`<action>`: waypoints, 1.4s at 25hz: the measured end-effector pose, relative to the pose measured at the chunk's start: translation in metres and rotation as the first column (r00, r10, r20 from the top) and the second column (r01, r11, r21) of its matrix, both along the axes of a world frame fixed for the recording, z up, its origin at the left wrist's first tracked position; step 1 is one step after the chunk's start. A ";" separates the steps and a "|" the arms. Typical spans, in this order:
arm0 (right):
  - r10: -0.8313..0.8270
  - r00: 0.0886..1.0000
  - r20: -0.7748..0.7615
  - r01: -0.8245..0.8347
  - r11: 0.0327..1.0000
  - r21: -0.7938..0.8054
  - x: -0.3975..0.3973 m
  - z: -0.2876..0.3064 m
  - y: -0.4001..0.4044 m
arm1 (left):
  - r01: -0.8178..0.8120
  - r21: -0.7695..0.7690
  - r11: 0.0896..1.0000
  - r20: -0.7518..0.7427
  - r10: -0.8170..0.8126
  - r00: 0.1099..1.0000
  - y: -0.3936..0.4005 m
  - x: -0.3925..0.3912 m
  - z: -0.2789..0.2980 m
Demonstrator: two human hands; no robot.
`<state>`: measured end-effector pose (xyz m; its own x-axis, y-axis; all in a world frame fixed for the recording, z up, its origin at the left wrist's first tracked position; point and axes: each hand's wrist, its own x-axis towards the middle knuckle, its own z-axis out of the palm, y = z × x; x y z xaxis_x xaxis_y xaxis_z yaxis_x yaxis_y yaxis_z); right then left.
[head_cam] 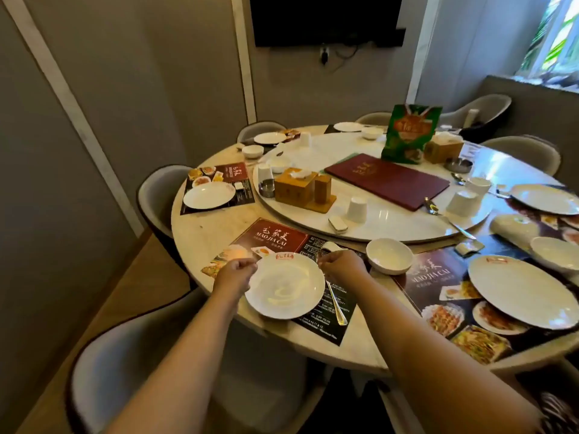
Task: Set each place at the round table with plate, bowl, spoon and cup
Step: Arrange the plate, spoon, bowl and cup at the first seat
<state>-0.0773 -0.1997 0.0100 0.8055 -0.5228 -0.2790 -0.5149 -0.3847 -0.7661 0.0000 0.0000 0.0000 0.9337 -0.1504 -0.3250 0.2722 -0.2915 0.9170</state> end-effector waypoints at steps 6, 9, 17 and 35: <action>-0.052 0.990 -0.133 0.046 0.998 -0.054 0.037 -0.050 -0.015 | -0.159 0.166 0.973 -0.058 0.171 0.984 -0.009 0.015 -0.061; -0.137 0.978 -0.154 0.130 0.990 -0.052 0.044 -0.066 -0.014 | -0.163 0.229 0.960 -0.085 0.186 0.979 -0.016 0.019 -0.072; -0.218 0.956 -0.198 0.223 0.975 0.001 0.071 -0.080 0.001 | -0.138 0.258 0.956 -0.016 0.147 0.989 -0.005 0.070 -0.067; -0.402 0.910 -0.103 0.415 0.873 0.256 0.158 -0.091 0.031 | 0.081 0.333 0.939 0.041 -0.100 0.994 0.001 0.225 -0.084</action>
